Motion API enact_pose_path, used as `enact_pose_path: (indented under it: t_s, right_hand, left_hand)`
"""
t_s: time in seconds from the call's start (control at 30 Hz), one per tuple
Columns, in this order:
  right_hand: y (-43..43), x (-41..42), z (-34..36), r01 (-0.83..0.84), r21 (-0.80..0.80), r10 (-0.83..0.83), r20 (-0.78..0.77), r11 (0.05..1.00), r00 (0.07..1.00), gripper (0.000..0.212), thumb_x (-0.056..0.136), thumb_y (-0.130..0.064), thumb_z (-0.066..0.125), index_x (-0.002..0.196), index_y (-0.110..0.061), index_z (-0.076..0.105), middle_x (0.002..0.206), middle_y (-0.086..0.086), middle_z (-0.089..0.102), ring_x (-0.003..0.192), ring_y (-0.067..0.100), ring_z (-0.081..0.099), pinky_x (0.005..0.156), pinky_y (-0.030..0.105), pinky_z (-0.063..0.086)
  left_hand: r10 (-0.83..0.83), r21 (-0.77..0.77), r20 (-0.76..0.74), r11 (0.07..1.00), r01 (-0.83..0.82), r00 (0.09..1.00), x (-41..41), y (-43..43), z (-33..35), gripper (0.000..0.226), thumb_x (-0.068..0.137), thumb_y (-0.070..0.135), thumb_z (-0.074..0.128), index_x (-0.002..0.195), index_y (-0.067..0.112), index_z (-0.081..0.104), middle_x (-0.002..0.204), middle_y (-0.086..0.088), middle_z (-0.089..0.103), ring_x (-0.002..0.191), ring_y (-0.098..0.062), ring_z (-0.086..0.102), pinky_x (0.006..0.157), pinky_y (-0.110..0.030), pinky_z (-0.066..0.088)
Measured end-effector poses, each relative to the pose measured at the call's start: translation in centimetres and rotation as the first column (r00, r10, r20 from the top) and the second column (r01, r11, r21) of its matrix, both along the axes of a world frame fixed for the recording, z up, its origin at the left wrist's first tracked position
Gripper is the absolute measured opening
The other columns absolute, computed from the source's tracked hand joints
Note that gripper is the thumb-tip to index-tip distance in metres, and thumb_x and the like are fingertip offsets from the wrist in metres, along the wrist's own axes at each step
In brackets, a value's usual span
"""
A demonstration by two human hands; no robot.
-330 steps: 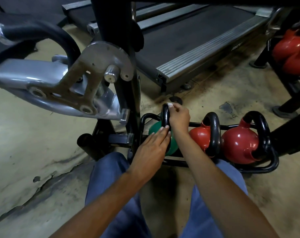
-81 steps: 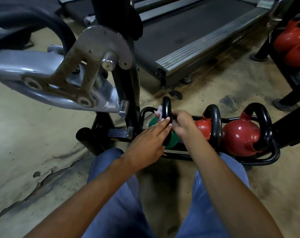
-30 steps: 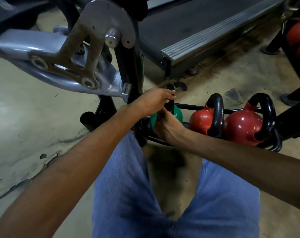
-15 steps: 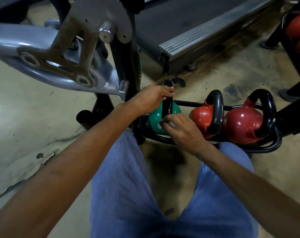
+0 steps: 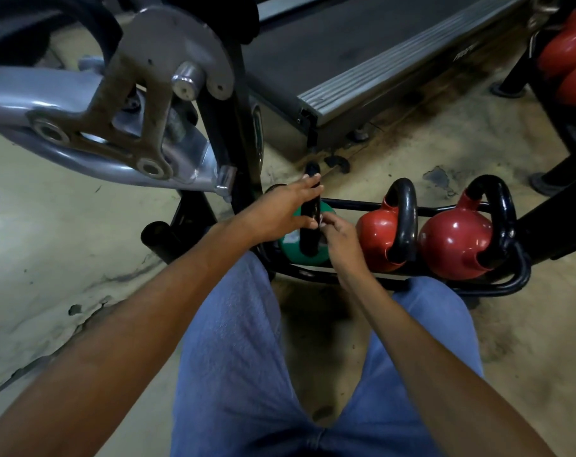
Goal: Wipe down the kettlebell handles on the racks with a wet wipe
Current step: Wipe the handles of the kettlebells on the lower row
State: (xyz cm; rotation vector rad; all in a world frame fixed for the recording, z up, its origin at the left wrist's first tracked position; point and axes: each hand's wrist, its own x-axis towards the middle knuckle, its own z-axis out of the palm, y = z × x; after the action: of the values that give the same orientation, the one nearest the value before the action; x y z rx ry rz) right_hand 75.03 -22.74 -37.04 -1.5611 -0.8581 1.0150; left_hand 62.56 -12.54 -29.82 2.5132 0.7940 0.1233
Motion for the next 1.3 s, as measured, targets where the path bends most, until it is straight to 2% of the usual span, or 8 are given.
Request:
enact_pose_path:
  t_s: [0.1,0.27,0.4,0.53,0.7,0.83,1.07,1.3]
  right_hand:
    - [-2.4,1.1,-1.1,-0.133,0.042,0.124,0.186,0.99,0.975,0.021,0.104,-0.013,0.049,0.105,-0.016,0.07,0.097,0.014,0.069,0.092,0.028,0.065,0.08,0.041,0.051]
    - [-0.9,1.6,-0.7,-0.146,0.0,0.146,0.018,0.989,0.989,0.022,0.106,-0.015,0.05,0.108,-0.006,0.07,0.104,0.03,0.065,0.089,0.028,0.061,0.079,0.041,0.047]
    - [-3.0,-0.4,-1.3,0.092,-0.003,-0.091,0.076,0.996,0.993,0.013,0.102,-0.013,0.059,0.105,-0.017,0.071,0.099,-0.001,0.071,0.095,0.01,0.068,0.085,0.032,0.057]
    - [-4.5,-3.4,-1.6,0.326,-0.04,-0.327,-0.041,0.945,0.944,0.01,0.097,-0.009,0.066,0.103,-0.017,0.068,0.1,-0.002,0.069,0.096,0.01,0.066,0.084,0.026,0.056]
    - [-3.5,-6.1,-1.1,0.559,-0.257,-0.599,-0.524,0.789,0.605,0.013,0.091,0.012,0.063,0.1,0.003,0.063,0.099,0.012,0.07,0.089,0.019,0.068,0.074,0.026,0.062]
    - [-2.8,-5.3,-1.0,0.545,-0.351,-0.622,-0.631,0.761,0.463,0.024,0.088,0.019,0.059,0.087,-0.005,0.064,0.087,0.015,0.068,0.077,0.022,0.067,0.075,0.034,0.061]
    - [-1.8,-1.9,-1.9,0.444,-0.16,-0.472,-0.265,0.881,0.841,0.015,0.094,-0.002,0.067,0.1,-0.015,0.074,0.101,0.002,0.074,0.098,0.014,0.069,0.084,0.023,0.054]
    - [1.9,2.2,-0.1,-0.186,-0.126,0.189,0.018,0.974,0.982,0.022,0.101,0.001,0.052,0.097,-0.01,0.07,0.085,0.015,0.071,0.065,0.021,0.063,0.053,0.023,0.048]
  left_hand:
    - [0.01,0.04,-0.032,0.999,-0.008,0.999,0.2,-0.3,0.0,0.075,0.093,0.026,0.07,0.156,0.016,0.032,0.167,0.002,0.015,0.153,-0.011,0.011,0.116,-0.02,0.007]
    - [0.007,0.048,-0.046,0.999,-0.004,0.999,0.3,-0.3,0.4,0.074,0.093,0.023,0.07,0.156,0.015,0.032,0.167,0.001,0.016,0.153,-0.013,0.013,0.121,-0.027,0.014]
    - [0.017,0.034,-0.037,0.999,-0.016,0.999,0.4,-0.4,0.4,0.074,0.093,0.022,0.07,0.156,0.016,0.032,0.167,0.002,0.015,0.153,-0.012,0.012,0.123,-0.03,0.015]
    - [0.009,0.037,-0.049,0.999,-0.007,0.999,0.4,-0.1,0.0,0.075,0.092,0.024,0.071,0.156,0.017,0.032,0.167,0.002,0.015,0.153,-0.012,0.013,0.124,-0.034,0.019]
    - [0.003,0.036,-0.039,0.999,-0.001,0.999,0.5,0.1,-0.3,0.077,0.091,0.026,0.072,0.156,0.015,0.031,0.167,0.0,0.015,0.153,-0.014,0.012,0.124,-0.036,0.019]
    - [0.005,0.042,-0.02,0.999,-0.004,1.0,0.5,0.1,-0.4,0.076,0.092,0.025,0.071,0.156,0.015,0.031,0.167,0.001,0.015,0.153,-0.014,0.012,0.124,-0.031,0.018]
    - [0.008,0.065,-0.028,0.998,-0.006,1.0,0.5,0.1,-0.5,0.077,0.091,0.026,0.073,0.156,0.015,0.033,0.167,0.001,0.017,0.153,-0.014,0.015,0.123,-0.03,0.018]
    - [-0.002,0.088,-0.054,0.996,0.007,0.999,0.4,0.4,-0.1,0.077,0.09,0.027,0.073,0.155,0.014,0.034,0.166,0.0,0.019,0.152,-0.015,0.018,0.12,-0.026,0.017]
